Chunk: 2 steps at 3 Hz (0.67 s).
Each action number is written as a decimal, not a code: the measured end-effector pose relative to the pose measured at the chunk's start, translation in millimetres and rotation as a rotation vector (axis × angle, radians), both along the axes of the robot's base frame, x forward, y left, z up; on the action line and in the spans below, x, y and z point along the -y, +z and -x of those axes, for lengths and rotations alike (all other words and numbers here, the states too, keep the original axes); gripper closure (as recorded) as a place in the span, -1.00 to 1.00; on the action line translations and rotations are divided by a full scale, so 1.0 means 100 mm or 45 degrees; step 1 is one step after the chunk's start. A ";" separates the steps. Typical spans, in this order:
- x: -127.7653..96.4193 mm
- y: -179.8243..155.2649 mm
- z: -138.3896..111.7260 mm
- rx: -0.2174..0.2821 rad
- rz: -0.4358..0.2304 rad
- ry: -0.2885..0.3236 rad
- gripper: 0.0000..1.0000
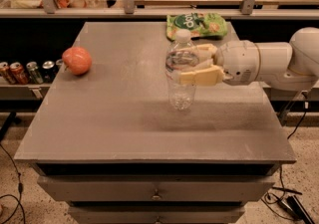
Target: Move water bottle near green rice chip bag
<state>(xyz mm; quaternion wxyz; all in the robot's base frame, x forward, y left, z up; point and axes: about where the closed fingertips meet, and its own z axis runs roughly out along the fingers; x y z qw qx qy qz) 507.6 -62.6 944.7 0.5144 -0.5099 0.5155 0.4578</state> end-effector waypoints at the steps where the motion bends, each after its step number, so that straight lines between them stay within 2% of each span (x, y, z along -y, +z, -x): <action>1: 0.11 0.23 -0.14 0.039 0.008 -0.041 1.00; 2: 0.13 0.28 -0.16 0.050 0.007 -0.048 1.00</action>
Offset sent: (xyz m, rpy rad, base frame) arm 0.0137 -0.0113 0.0230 -0.0062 -0.0303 -0.0322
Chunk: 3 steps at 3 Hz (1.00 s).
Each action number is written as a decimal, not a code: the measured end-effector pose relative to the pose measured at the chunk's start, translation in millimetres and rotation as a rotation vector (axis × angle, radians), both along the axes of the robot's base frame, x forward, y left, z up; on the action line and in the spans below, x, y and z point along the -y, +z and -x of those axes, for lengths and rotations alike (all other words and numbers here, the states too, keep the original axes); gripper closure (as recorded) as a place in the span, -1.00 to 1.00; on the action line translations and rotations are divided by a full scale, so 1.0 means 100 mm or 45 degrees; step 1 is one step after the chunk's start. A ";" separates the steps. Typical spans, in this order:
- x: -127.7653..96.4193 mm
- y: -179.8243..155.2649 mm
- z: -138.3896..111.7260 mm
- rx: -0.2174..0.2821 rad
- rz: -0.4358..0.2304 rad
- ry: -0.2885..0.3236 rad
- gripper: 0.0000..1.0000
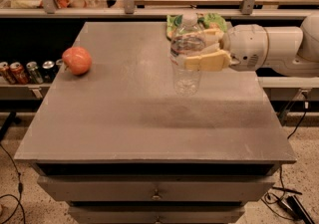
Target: Move water bottle near green rice chip bag
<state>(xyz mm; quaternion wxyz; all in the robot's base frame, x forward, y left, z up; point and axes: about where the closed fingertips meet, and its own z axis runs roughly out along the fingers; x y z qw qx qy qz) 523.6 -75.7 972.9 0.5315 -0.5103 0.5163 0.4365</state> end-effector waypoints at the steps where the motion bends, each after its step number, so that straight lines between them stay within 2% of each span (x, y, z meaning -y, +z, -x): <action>1: -0.04 0.07 -0.04 0.041 -0.032 -0.036 1.00; 2: -0.03 0.20 -0.29 0.078 -0.028 -0.146 1.00; 3: 0.06 0.27 -0.67 0.080 -0.007 -0.285 1.00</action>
Offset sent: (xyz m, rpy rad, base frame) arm 0.0704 -0.0094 0.0373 0.0141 -0.0960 -0.2646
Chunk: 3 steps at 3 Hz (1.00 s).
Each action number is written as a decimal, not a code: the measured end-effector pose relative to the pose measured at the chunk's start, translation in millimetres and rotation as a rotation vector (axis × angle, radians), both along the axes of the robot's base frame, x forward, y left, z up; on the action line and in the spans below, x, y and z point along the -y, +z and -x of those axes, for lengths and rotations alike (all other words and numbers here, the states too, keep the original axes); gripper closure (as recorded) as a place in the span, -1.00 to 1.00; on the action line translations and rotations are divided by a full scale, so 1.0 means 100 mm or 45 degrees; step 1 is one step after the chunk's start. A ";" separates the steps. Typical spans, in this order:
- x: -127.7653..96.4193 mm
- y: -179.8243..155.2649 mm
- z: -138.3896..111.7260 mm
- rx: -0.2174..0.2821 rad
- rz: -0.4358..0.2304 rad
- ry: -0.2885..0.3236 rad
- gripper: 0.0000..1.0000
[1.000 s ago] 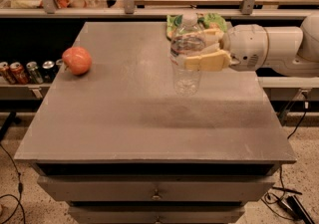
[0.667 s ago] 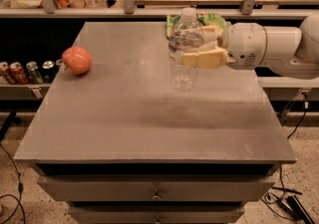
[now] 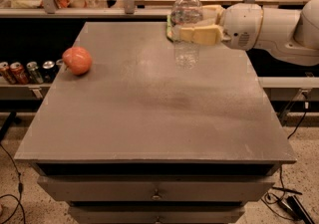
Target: Move water bottle near green rice chip bag
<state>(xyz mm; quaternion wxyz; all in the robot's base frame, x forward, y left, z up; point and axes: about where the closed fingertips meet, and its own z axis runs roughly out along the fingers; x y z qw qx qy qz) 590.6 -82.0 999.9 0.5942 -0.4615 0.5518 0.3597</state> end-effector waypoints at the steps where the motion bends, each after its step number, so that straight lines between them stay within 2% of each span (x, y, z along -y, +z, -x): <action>1: 0.22 0.03 -0.40 -0.011 -0.020 -0.128 1.00; 3: 0.64 -0.06 -1.23 -0.045 -0.030 -0.306 1.00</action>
Offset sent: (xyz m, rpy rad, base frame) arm 0.1352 -0.0795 0.0028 0.0527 0.0295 -0.2653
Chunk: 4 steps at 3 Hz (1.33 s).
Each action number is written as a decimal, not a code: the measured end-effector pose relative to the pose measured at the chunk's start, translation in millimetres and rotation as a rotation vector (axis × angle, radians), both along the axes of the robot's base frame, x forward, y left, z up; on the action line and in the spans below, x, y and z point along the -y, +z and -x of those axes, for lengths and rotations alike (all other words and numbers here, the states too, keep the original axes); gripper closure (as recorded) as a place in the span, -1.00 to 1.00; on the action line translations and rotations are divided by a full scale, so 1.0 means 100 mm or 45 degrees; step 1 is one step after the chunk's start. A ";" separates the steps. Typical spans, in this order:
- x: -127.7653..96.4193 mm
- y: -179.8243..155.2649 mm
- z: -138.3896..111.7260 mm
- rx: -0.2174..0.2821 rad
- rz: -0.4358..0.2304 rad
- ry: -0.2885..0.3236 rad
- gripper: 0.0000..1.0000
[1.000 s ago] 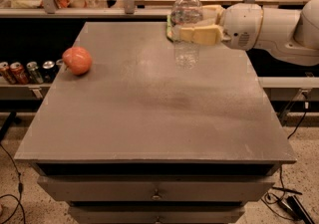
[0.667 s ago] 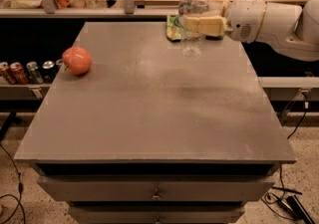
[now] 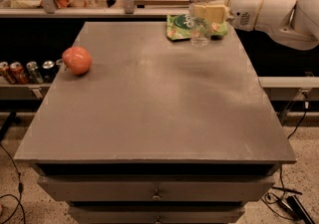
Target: Move water bottle near green rice chip bag
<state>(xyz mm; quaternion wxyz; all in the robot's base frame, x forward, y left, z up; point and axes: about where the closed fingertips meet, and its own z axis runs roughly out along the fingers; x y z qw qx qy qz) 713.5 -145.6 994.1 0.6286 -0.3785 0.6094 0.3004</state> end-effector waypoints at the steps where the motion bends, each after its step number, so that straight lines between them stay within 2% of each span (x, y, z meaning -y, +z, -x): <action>1: 0.20 -0.13 -0.37 -0.030 0.024 -0.108 1.00; 2: 0.36 -0.29 -0.61 -0.061 0.030 -0.192 1.00; 3: 0.45 -0.41 -0.74 -0.073 0.012 -0.240 1.00; 4: 0.46 -0.50 -0.83 -0.071 -0.013 -0.252 1.00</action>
Offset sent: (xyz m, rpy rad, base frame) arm 0.0876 -0.0639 -0.0466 -0.0304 0.0751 -0.2417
